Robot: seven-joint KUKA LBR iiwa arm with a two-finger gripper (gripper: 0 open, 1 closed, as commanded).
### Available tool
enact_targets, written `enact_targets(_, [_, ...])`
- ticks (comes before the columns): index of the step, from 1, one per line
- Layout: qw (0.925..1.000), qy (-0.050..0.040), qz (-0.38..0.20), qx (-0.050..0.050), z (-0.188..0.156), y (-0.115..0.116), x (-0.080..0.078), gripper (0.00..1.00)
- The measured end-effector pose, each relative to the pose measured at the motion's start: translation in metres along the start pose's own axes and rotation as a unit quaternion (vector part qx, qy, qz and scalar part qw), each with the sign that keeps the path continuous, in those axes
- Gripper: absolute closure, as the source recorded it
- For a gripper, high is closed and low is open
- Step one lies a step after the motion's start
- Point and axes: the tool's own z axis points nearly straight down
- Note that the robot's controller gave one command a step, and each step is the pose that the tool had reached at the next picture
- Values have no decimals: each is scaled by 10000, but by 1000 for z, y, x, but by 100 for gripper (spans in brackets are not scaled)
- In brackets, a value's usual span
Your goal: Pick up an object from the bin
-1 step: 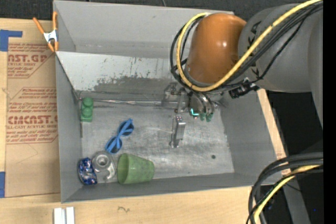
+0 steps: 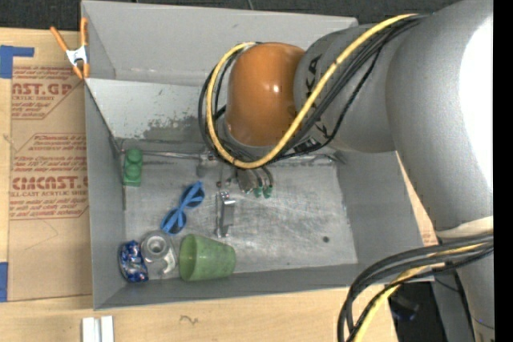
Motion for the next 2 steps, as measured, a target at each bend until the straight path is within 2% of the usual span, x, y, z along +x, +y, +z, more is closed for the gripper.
enact_targets(1, [9988, -65, -476, 6, 49, 30, -1, 0])
enact_targets(2, [9989, -52, -465, 4, 47, 29, -1, 100])
